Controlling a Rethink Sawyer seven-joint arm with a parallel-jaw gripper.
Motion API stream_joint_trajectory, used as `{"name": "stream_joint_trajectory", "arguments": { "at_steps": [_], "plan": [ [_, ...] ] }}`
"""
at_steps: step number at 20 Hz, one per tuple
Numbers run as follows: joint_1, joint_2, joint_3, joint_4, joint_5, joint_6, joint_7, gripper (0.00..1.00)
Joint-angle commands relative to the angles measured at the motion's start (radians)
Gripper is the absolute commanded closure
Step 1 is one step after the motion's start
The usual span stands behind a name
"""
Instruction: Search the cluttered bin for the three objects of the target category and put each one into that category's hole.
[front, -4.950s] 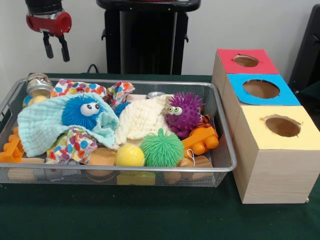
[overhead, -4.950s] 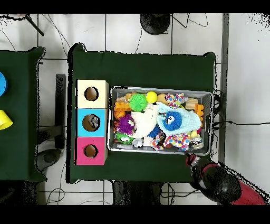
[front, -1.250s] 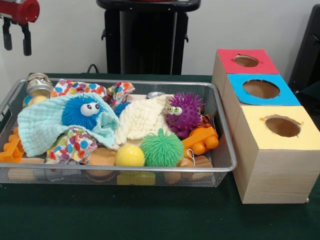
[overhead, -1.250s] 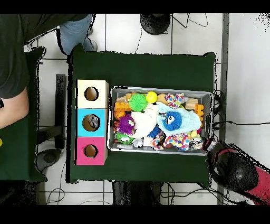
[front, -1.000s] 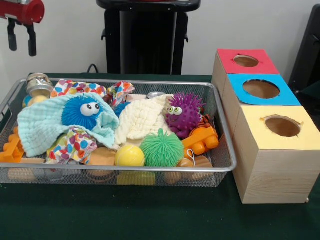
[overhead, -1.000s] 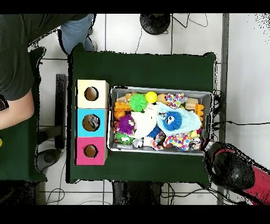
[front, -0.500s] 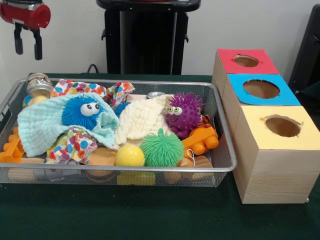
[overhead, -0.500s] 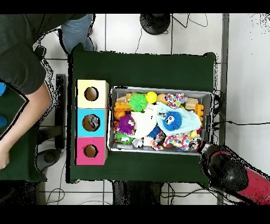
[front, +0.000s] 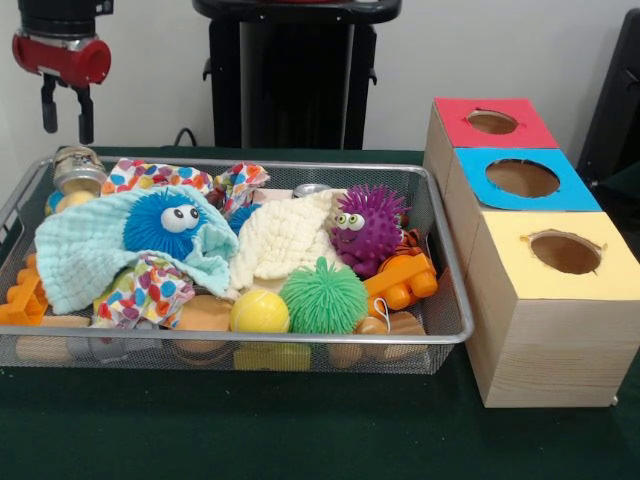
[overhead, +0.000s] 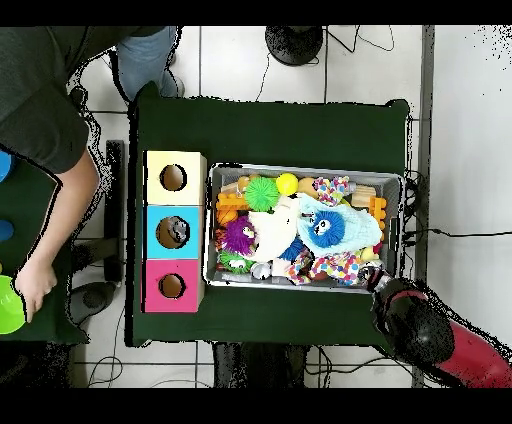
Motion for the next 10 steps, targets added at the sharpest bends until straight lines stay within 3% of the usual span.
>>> {"name": "stream_joint_trajectory", "arguments": {
  "at_steps": [1,10],
  "plan": [
    [0.024,0.072,-0.014,0.010,-0.043,-0.048,0.101,0.00],
    [0.021,0.115,-0.008,-0.029,-0.047,-0.057,0.082,0.00]
  ]
}}
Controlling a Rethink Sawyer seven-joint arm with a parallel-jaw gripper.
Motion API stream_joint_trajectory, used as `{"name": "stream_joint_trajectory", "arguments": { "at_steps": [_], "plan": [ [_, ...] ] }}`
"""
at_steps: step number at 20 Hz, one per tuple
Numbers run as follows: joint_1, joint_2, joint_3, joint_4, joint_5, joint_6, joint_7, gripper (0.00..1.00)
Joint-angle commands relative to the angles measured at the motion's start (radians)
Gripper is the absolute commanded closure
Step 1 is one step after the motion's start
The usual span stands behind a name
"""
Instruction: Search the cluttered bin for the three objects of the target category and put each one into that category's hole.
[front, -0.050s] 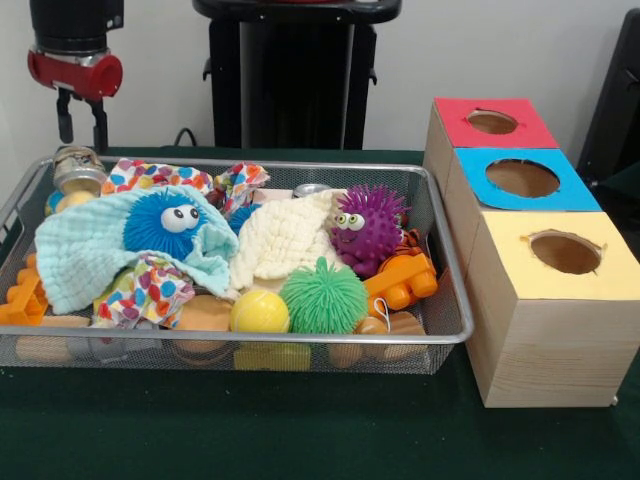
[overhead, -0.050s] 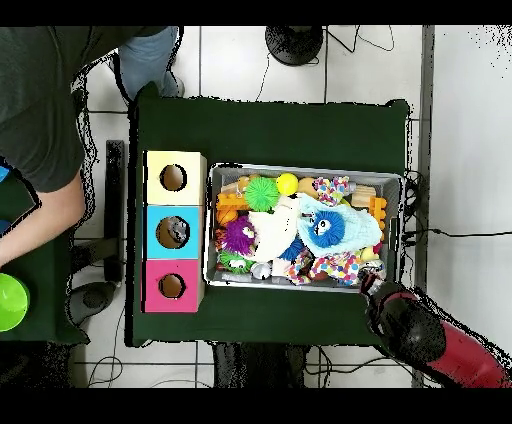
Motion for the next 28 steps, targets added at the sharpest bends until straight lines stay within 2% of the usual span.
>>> {"name": "stream_joint_trajectory", "arguments": {
  "at_steps": [1,10,28],
  "plan": [
    [0.016,0.061,0.012,-0.030,-0.047,-0.049,0.080,0.00],
    [0.017,0.092,0.010,-0.042,-0.049,-0.065,0.082,0.00],
    [0.012,0.058,0.022,-0.026,-0.030,-0.006,0.067,0.00]
  ]
}}
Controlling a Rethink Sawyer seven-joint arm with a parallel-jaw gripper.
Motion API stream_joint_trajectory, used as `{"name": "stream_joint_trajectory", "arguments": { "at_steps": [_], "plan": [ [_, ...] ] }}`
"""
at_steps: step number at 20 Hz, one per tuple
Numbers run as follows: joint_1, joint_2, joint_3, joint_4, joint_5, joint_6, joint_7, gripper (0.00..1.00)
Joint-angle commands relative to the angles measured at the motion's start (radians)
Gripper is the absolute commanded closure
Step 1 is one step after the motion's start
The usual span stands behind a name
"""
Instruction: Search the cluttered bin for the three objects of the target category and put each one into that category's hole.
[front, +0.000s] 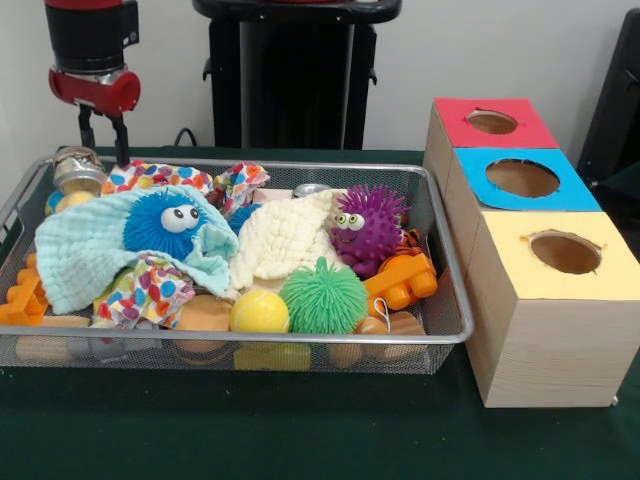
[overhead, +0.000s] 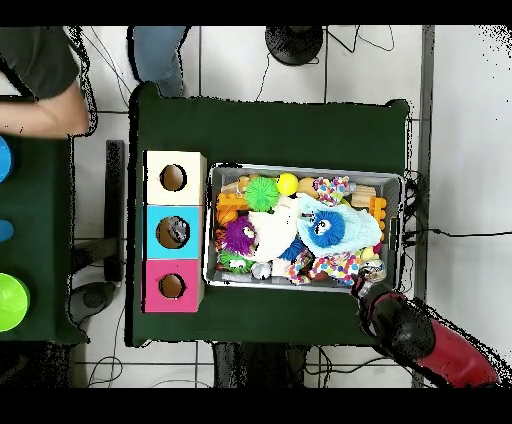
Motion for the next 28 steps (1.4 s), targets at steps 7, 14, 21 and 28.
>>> {"name": "stream_joint_trajectory", "arguments": {
  "at_steps": [7,14,21,28],
  "plan": [
    [0.003,-0.002,0.039,-0.036,-0.027,0.011,0.056,0.00],
    [-0.003,0.002,0.046,-0.053,-0.022,0.030,0.045,0.00],
    [-0.006,-0.003,0.050,-0.056,-0.020,0.042,0.038,0.00],
    [-0.014,-0.009,0.058,-0.070,-0.016,0.062,0.023,0.00]
  ]
}}
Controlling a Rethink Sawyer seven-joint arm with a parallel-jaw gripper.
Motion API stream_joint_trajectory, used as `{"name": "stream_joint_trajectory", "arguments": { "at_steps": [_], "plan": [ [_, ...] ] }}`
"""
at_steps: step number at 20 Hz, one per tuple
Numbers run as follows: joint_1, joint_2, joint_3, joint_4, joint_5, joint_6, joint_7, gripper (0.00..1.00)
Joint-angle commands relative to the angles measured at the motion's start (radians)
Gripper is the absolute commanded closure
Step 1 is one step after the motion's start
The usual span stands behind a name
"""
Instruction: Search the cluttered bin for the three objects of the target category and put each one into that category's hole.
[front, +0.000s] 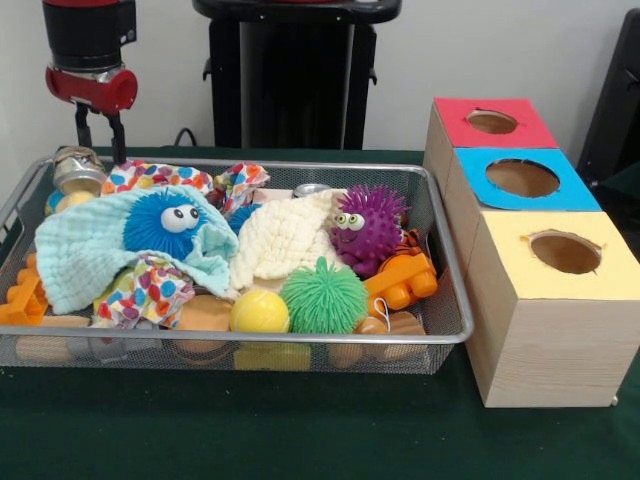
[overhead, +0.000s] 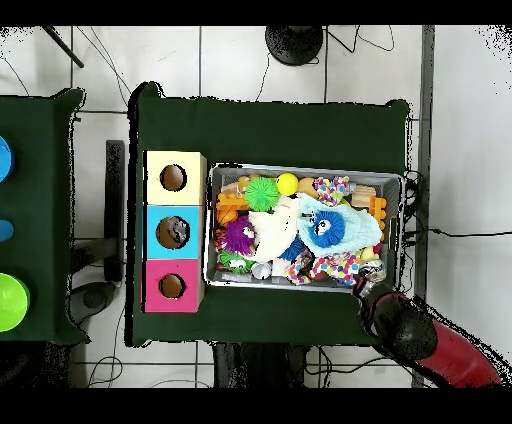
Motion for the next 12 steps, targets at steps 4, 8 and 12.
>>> {"name": "stream_joint_trajectory", "arguments": {
  "at_steps": [4,8,12],
  "plan": [
    [-0.014,0.005,0.056,-0.086,-0.013,0.063,0.024,0.00],
    [-0.012,0.008,0.048,-0.103,-0.003,0.068,0.033,0.00],
    [-0.011,0.025,0.049,-0.135,0.003,0.078,0.031,0.00]
  ]
}}
